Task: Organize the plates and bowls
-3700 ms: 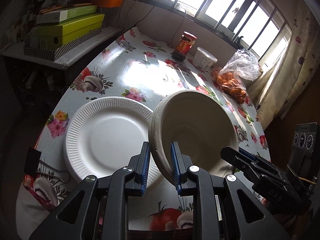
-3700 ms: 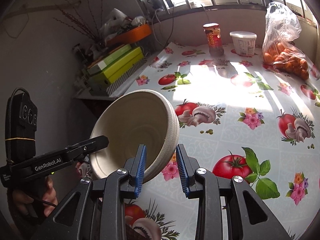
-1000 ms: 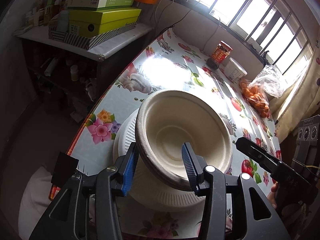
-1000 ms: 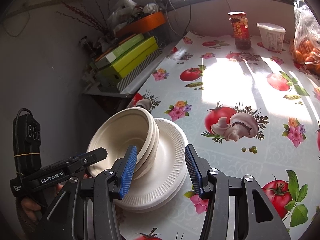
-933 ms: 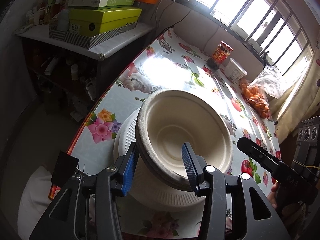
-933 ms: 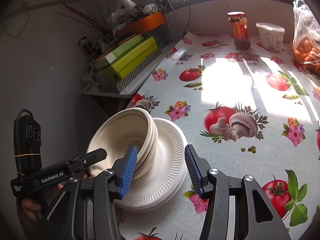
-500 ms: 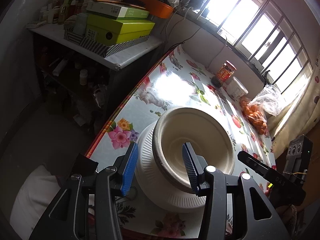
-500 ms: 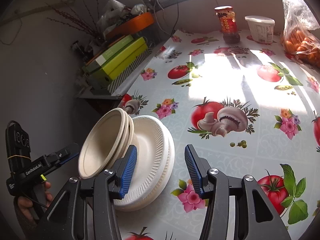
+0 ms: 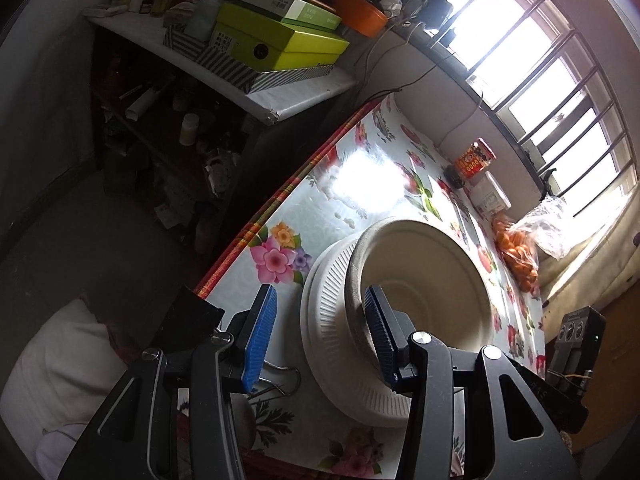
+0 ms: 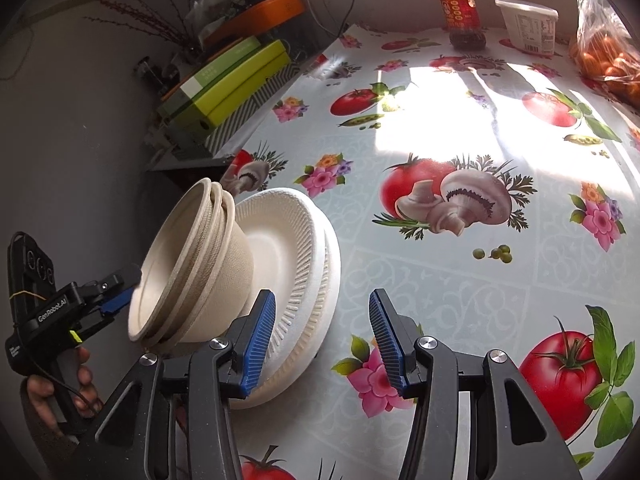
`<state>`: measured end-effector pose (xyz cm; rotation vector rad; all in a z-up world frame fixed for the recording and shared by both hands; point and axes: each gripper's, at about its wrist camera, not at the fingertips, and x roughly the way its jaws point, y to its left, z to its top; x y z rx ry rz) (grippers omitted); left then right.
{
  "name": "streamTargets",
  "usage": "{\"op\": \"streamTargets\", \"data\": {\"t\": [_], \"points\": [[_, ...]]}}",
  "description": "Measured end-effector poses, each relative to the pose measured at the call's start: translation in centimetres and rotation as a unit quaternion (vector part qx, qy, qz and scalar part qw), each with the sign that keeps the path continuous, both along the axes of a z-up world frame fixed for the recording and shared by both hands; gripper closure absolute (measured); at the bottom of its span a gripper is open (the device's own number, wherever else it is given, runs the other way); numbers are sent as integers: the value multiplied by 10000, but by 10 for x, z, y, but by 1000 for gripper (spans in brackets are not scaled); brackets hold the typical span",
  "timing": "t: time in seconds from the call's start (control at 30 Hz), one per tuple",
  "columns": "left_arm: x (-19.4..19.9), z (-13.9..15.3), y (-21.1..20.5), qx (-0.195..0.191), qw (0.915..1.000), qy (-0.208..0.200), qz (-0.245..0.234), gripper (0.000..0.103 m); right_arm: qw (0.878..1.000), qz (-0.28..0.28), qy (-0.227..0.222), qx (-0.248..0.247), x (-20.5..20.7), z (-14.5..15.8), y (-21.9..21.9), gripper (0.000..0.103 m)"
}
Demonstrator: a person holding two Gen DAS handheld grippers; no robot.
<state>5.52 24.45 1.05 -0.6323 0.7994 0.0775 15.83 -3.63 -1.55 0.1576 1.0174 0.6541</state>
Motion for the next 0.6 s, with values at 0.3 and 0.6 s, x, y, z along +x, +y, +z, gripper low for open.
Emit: {"op": "streamTargets", "data": {"t": [0.3, 0.6], "points": [[-2, -12, 12, -331, 9990, 47, 285, 56, 9999, 118, 87, -36, -2, -6, 6, 63], [1, -9, 6, -309, 9994, -19, 123, 56, 9999, 91, 135, -12, -1, -8, 7, 63]]}}
